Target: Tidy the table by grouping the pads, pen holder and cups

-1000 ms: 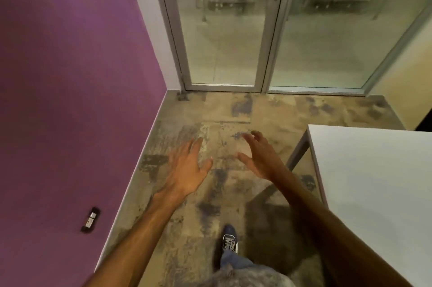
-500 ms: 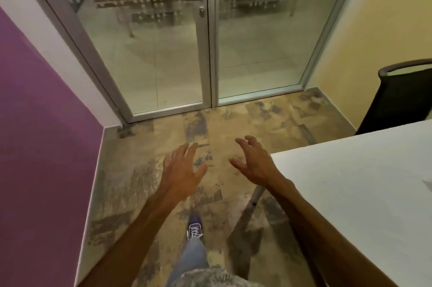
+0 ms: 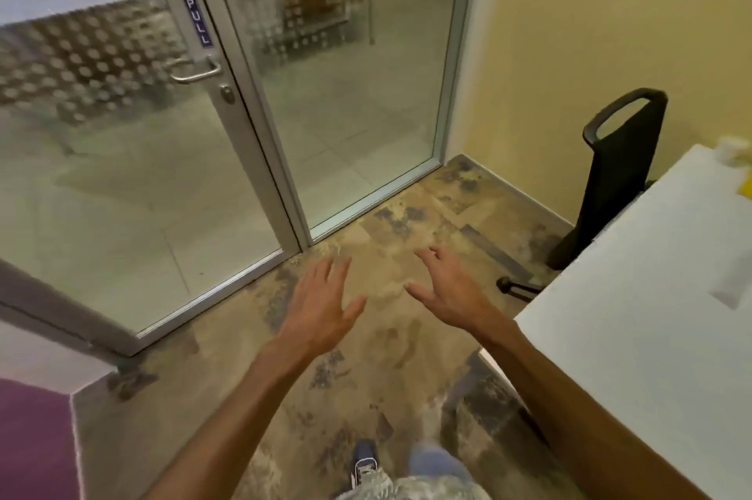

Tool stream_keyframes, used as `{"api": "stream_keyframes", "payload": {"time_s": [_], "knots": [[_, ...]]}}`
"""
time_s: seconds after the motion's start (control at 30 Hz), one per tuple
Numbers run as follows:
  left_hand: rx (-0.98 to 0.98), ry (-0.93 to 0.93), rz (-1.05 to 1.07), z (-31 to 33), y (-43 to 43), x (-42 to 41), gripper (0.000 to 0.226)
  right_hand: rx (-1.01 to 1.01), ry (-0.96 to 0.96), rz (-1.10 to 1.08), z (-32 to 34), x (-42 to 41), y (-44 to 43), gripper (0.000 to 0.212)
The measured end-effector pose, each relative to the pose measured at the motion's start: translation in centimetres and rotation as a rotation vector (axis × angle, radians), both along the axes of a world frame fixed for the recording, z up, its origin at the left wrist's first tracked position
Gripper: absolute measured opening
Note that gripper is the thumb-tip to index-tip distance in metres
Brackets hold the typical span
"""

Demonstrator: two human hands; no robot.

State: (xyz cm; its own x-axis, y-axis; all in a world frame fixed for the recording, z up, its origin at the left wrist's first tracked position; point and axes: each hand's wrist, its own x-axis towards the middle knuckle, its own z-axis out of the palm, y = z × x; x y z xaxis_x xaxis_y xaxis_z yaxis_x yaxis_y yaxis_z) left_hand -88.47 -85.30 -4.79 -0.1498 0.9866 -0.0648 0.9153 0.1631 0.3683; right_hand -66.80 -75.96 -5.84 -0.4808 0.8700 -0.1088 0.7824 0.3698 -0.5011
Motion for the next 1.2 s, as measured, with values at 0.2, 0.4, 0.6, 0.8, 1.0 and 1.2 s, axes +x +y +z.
{"api": "stream_keyframes", "payload": {"time_s": [0.2, 0.4, 0.6, 0.8, 1.0, 1.2], "knots": [[0.026, -0.024, -0.125, 0.0, 8.9, -2.8, 0.074, 0.018, -0.006, -0.092, 0.8, -2.1, 6.7, 0.062], [0.034, -0.014, -0.230, 0.0, 19.6, -3.4, 0.075, 0.036, 0.023, -0.222, 0.7, -2.9, 15.2, 0.063], [0.049, -0.004, -0.343, 0.5, 33.0, -2.0, 0.074, 0.053, 0.079, -0.322, 0.3, -1.4, 25.9, 0.062], [0.056, 0.010, -0.456, 0.7, 46.7, 0.4, 0.074, 0.064, 0.073, -0.423, 0.4, 2.2, 36.2, 0.061], [0.066, -0.040, -0.556, 0.6, 57.8, 4.5, 0.077, 0.070, 0.058, -0.547, 1.0, 6.3, 44.0, 0.063], [0.094, -0.038, -0.740, 0.7, 69.0, 10.4, 0.076, 0.084, 0.117, -0.728, 2.0, 10.8, 51.1, 0.063]]}}
